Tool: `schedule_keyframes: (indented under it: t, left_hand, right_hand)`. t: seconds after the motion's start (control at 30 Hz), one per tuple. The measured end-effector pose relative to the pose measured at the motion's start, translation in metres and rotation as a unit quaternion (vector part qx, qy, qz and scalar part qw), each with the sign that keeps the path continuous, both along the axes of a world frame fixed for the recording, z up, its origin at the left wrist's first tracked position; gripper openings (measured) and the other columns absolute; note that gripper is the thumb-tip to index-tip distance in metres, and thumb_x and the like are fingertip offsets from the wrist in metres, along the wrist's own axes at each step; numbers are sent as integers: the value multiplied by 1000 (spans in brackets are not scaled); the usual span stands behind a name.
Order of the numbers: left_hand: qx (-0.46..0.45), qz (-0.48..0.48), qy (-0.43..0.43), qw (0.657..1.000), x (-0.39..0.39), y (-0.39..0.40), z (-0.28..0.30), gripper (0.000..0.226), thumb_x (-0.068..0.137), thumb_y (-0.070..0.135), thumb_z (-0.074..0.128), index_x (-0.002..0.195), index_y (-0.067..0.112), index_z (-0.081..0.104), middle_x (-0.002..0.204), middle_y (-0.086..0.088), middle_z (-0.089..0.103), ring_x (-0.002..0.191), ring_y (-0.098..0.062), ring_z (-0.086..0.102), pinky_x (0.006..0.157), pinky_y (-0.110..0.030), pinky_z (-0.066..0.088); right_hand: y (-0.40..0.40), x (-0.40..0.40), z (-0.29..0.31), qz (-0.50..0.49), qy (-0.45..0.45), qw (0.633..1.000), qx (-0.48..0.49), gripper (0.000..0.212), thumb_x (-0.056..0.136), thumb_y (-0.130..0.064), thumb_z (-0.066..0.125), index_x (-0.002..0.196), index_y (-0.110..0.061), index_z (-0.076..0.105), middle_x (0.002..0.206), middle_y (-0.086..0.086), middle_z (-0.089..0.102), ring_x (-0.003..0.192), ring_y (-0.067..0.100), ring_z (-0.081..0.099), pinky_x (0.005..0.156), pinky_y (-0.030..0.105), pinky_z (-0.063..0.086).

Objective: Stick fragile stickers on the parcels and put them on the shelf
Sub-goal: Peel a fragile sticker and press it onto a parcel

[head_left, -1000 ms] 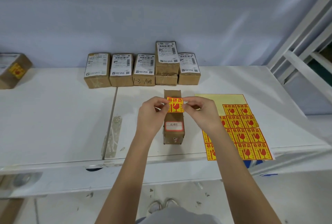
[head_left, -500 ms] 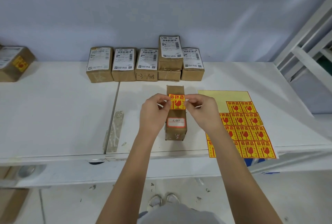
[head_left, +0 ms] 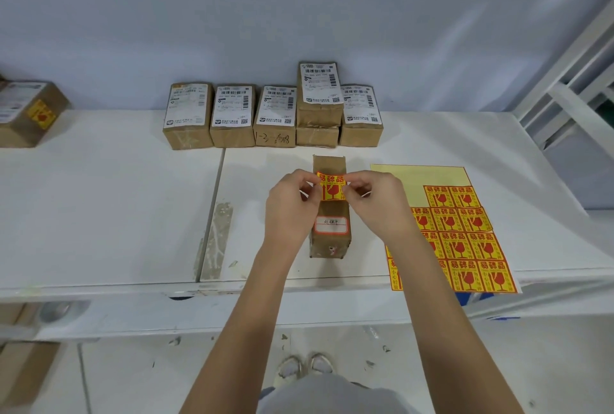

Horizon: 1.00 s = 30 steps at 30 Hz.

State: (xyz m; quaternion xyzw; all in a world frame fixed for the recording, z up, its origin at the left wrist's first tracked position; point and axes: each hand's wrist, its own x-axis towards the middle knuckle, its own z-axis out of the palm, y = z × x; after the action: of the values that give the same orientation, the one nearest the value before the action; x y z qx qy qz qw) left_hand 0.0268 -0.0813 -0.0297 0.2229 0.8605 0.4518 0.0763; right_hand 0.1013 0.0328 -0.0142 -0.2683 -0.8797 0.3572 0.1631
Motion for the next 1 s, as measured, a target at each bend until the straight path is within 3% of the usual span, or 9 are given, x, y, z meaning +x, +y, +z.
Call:
schedule_keyframes:
  t: [0.07, 0.3, 0.47, 0.77, 1.0]
  left_hand:
    - [0, -1, -1, 1000, 0, 0, 0, 17, 92, 19, 57, 106, 14, 65, 98, -3, 66, 77, -10, 54, 67, -19, 42]
    - [0, -15, 7, 1000, 0, 0, -1, 17, 93, 19, 56, 108, 14, 64, 99, -4, 66, 77, -10, 56, 68, -20, 46]
    - [-1, -17, 10, 1000, -1, 1, -4, 16, 93, 18, 55, 107, 13, 63, 100, -5, 64, 77, -10, 54, 60, -9, 39]
    - [-13, -18, 14, 1000, -2, 1, -6, 18, 93, 18, 55, 109, 14, 63, 101, -5, 63, 75, -10, 53, 59, -5, 35]
    - [-29, -20, 23, 999, -2, 2, -6, 20, 94, 20, 53, 112, 15, 62, 103, -4, 63, 77, -9, 53, 60, -8, 36]
  right_hand:
    - [-2, 0, 2, 1, -5, 1000, 2, 25, 90, -11, 59, 113, -8, 68, 103, 8, 70, 84, 11, 58, 76, 18, 45]
    - [-3, 0, 6, -2, -11, 1000, -1, 25, 89, -9, 59, 112, -8, 69, 103, 9, 70, 83, 9, 55, 78, 19, 45]
    - [-4, 0, 14, 4, -22, 1000, -3, 20, 88, -7, 59, 103, -4, 72, 97, 11, 70, 82, 17, 61, 78, 25, 50]
    - [-7, -1, 16, 0, -29, 1000, -3, 18, 87, -4, 58, 96, 2, 71, 92, 17, 70, 85, 28, 63, 82, 39, 52]
    - [-8, 0, 17, -6, -32, 999, -3, 19, 88, -6, 57, 100, 0, 71, 97, 13, 70, 88, 24, 64, 80, 30, 51]
